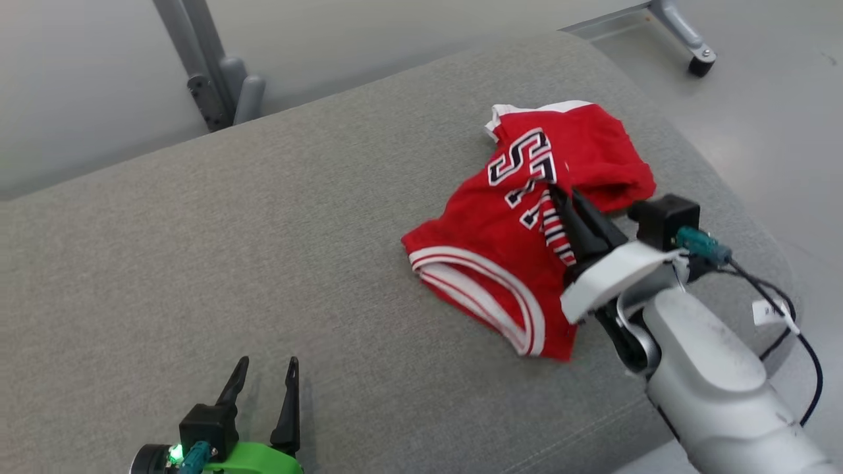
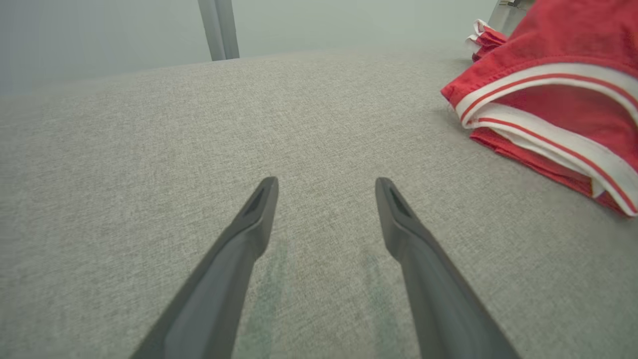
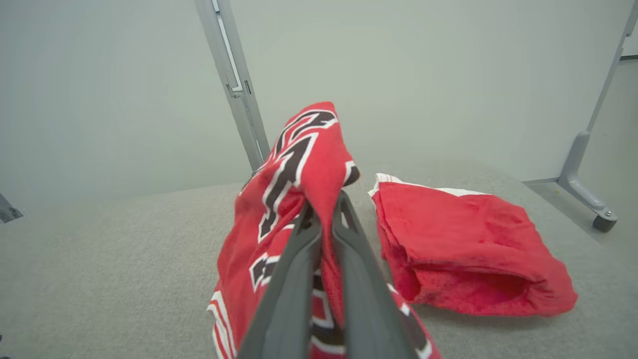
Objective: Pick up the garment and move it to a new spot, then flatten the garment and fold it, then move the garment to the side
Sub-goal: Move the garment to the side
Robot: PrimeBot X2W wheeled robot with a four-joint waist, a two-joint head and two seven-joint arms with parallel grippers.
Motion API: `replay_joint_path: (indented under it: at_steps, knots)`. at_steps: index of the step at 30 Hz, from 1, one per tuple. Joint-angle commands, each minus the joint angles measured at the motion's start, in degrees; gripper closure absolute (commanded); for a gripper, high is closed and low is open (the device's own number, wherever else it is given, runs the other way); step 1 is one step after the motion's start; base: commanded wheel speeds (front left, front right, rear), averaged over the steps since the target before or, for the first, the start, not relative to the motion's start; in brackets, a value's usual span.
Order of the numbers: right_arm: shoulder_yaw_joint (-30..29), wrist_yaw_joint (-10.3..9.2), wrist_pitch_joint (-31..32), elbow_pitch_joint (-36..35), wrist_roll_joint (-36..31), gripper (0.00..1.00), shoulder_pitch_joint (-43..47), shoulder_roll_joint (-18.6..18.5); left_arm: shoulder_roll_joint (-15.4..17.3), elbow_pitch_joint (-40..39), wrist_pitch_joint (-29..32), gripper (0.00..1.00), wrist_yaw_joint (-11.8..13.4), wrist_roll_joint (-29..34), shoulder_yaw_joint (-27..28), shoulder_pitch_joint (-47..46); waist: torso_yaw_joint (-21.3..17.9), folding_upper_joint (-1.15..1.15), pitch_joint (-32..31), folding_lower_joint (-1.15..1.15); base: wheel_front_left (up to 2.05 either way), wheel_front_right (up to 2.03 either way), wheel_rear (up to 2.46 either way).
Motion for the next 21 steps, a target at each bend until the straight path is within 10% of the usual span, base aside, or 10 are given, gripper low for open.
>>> replay_joint_path:
  at_steps: [1, 18, 21]
  knots:
    - [0.0, -0.06, 0.2, 1.0, 0.0, 1.00, -3.5, 0.0, 0.3, 0.2, 0.0, 0.00, -0.3, 0.5, 0.2, -1.5, 4.8, 0.49, 3.4, 0.00, 0.00, 0.00, 0.00]
    - [-15.2, -0.06, 3.5, 21.7, -7.8, 1.00, -20.4, -11.8, 0.3, -0.1, 0.0, 0.00, -0.4, 2.0, 1.4, -3.4, 12.4, 0.49, 7.9, 0.00, 0.00, 0.00, 0.00]
    - [-19.7, -0.07, 2.2, 26.5, -11.8, 0.00, -21.9, -14.3, 0.3, -0.1, 0.0, 0.00, -0.5, 3.0, 1.6, -4.2, 13.2, 0.49, 9.0, 0.00, 0.00, 0.00, 0.00]
